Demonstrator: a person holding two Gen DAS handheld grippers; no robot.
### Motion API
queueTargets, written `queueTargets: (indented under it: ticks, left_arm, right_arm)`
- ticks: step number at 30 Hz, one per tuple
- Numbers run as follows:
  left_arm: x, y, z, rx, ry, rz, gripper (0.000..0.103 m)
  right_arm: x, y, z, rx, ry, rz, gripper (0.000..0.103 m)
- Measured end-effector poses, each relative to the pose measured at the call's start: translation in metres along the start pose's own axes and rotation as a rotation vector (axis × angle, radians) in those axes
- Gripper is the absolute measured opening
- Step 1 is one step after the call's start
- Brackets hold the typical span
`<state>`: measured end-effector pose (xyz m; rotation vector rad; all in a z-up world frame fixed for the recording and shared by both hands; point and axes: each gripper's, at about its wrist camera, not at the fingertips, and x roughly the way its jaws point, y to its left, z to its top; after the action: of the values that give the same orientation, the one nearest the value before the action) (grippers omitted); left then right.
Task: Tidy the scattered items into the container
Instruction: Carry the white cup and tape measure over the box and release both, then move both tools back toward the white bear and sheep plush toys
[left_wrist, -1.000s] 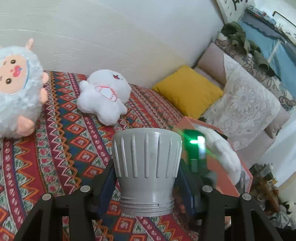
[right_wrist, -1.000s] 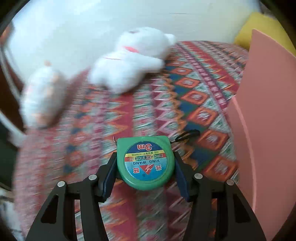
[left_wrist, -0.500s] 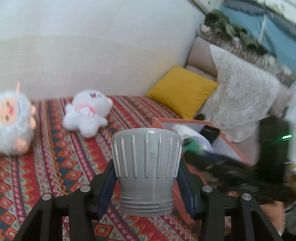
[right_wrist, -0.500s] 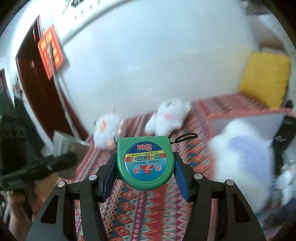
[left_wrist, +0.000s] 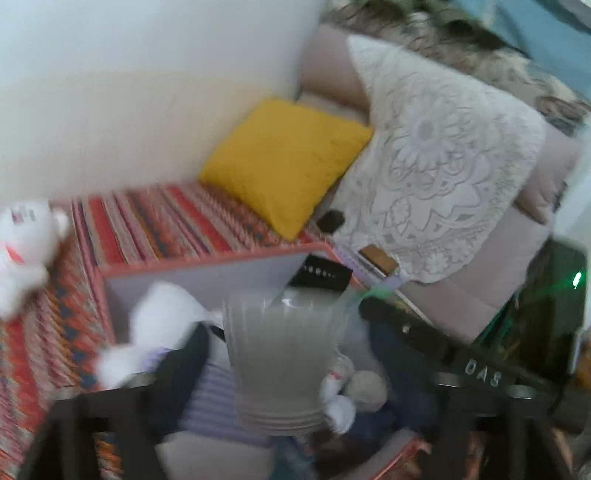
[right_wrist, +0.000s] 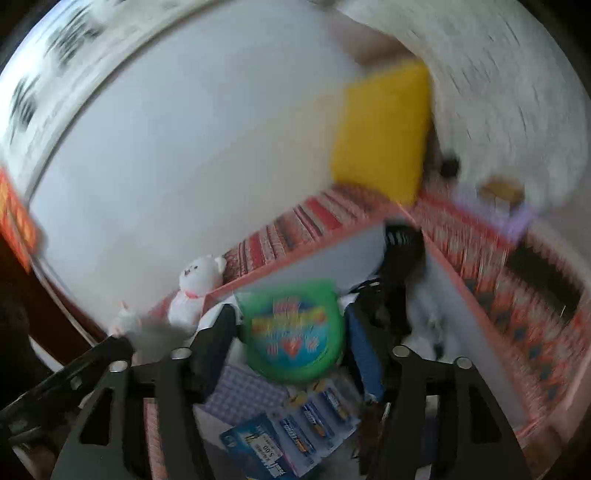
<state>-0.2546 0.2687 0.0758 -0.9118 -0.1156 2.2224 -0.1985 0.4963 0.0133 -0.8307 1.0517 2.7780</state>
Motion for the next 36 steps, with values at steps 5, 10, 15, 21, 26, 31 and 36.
queueTargets:
  ticks: [5,10,15,21,26,31,36]
  left_arm:
    - [0.001,-0.012,-0.02,0.11,-0.045,0.209,0.096]
    - [-0.018,-0.019,-0.035,0.186,-0.103,0.307,0.098]
    - [-0.038,-0.024,-0.038,0.237,-0.14,0.357,0.1]
    - [-0.068,-0.008,-0.044,0.24,-0.17,0.425,0.102]
    - [-0.1,0.043,-0.057,0.154,-0.165,0.487,0.102]
    - [-0.14,0.113,-0.077,0.043,-0.16,0.589,0.102]
    - [-0.18,0.199,-0.101,-0.127,-0.151,0.674,0.102]
  right_arm:
    - [-0.018,-0.009,0.007,0.002,-0.055,0.0,0.095]
    - [-0.02,0.009,-0.007,-0.046,-0.05,0.003,0.095]
    - [-0.024,0.047,-0.022,-0.129,-0.062,0.024,0.096]
    - [-0.026,0.102,-0.047,-0.233,-0.049,0.074,0.099]
    - [-0.011,0.151,-0.075,-0.309,0.0,0.115,0.1]
    - [0.014,0.201,-0.113,-0.394,0.058,0.139,0.102]
    - [0.047,0.252,-0.154,-0.463,0.131,0.17,0.103]
